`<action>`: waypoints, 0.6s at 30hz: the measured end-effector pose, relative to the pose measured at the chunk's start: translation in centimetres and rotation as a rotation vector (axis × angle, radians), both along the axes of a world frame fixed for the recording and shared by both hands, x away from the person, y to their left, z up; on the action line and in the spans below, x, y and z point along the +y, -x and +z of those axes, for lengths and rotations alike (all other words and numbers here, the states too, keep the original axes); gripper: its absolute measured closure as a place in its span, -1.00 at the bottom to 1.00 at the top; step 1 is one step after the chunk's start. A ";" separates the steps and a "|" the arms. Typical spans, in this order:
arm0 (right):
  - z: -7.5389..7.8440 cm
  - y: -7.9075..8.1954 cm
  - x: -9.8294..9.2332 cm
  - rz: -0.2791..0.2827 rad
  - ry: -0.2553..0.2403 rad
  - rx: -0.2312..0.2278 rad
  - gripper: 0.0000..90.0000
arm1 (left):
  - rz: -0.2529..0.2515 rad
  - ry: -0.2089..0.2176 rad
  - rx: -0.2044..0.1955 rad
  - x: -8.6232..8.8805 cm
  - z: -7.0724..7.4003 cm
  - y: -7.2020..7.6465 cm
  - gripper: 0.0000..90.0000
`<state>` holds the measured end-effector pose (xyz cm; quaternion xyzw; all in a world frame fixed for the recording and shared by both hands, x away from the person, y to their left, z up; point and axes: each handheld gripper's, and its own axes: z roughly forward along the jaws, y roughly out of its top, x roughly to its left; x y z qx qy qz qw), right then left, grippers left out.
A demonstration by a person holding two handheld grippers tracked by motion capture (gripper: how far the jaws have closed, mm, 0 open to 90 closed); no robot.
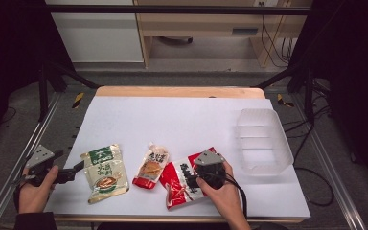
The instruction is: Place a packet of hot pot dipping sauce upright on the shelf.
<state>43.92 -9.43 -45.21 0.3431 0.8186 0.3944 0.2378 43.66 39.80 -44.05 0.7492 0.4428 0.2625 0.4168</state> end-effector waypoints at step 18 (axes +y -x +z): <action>-0.7 0.5 0.4 0.011 0.047 0.041 -0.75 | -0.101 -0.120 0.067 -1.5 -1.2 -2.7 -0.82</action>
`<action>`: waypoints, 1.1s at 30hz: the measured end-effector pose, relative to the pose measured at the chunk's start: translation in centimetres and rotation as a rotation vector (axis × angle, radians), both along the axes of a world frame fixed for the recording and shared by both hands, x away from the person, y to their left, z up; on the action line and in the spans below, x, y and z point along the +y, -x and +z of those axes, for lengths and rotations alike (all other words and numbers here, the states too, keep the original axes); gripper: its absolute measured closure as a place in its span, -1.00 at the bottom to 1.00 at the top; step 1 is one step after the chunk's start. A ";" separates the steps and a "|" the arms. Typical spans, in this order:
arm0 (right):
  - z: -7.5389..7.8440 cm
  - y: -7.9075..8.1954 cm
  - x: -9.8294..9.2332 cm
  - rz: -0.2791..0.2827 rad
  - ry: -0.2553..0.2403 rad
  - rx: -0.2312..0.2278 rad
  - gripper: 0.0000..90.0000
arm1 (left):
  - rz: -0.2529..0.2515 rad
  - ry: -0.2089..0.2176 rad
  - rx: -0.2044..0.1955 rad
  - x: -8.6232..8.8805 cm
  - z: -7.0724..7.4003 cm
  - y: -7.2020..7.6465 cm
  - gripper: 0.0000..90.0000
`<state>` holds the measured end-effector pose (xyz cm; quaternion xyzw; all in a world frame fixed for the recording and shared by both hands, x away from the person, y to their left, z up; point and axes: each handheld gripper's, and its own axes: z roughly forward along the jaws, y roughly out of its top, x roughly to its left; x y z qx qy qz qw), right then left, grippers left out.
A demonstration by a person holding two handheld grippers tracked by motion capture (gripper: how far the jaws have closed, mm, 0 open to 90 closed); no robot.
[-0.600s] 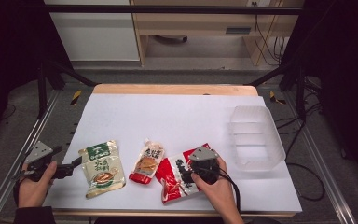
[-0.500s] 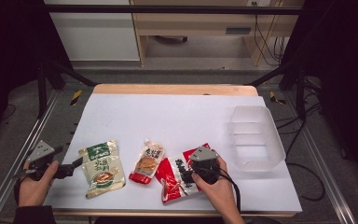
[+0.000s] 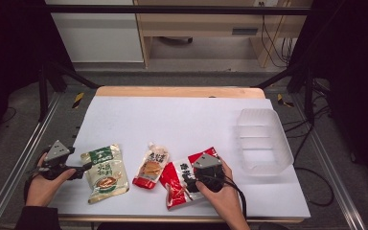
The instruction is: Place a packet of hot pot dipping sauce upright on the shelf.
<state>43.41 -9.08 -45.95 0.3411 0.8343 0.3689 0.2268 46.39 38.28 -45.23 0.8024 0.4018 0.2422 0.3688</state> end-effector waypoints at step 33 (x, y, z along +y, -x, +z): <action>-0.2 -0.2 0.3 0.009 0.034 0.012 -0.76 | -0.104 0.009 0.127 -0.6 -0.6 0.2 -0.23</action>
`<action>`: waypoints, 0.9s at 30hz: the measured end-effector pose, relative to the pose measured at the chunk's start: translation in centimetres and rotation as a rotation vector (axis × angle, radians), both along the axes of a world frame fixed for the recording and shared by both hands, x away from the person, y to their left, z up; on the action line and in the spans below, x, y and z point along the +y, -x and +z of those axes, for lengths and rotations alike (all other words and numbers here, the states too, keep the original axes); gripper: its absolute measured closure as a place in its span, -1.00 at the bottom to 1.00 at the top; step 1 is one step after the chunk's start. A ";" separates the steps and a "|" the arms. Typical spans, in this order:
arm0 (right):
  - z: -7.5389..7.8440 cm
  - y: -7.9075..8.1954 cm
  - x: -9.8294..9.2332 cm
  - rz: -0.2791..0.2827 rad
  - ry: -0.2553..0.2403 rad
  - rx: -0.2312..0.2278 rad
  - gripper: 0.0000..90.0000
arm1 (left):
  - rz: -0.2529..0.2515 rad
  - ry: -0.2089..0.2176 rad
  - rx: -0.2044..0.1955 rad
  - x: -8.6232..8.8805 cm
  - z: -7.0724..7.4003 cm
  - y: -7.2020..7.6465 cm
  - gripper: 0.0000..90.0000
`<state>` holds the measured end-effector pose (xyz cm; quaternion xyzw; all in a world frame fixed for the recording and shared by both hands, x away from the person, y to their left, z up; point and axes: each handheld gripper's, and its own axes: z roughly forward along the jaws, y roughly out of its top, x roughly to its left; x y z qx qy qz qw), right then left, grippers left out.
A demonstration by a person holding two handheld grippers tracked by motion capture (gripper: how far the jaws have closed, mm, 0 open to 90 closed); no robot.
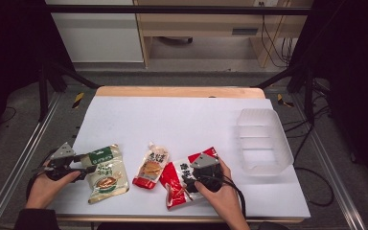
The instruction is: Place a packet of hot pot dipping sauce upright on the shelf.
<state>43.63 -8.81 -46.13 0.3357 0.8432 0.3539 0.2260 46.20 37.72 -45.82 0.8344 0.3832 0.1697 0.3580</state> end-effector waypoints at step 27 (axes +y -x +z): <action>-0.1 0.0 0.1 0.007 0.027 0.003 -0.75 | -0.006 -0.061 0.006 -0.1 0.2 -0.1 0.99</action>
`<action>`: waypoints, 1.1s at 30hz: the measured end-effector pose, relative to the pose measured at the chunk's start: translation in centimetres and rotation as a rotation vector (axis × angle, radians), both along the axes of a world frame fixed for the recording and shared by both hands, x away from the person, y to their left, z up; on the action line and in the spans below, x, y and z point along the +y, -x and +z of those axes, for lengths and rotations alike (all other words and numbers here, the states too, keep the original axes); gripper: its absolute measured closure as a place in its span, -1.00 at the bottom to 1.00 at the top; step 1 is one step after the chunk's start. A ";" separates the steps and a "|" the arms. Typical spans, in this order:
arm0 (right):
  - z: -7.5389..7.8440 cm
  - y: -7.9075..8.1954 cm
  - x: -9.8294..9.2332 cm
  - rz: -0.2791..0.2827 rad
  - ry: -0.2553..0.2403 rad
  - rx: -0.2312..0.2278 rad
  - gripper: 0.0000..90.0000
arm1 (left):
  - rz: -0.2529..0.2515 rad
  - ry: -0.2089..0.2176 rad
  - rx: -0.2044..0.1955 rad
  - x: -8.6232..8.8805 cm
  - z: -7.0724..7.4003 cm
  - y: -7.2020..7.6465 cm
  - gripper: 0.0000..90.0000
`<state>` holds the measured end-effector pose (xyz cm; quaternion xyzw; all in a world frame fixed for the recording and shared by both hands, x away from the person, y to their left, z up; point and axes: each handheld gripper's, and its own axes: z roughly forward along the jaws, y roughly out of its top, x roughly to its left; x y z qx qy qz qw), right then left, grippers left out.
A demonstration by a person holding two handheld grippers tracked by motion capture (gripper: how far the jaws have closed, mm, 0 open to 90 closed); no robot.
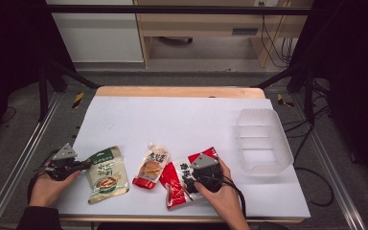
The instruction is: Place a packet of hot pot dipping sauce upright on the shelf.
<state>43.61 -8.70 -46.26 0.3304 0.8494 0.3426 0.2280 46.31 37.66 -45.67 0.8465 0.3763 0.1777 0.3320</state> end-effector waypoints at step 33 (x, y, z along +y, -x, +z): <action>4.5 -0.4 0.2 0.201 0.002 0.024 -0.66 | -0.180 0.035 -0.178 -4.6 13.2 6.3 1.00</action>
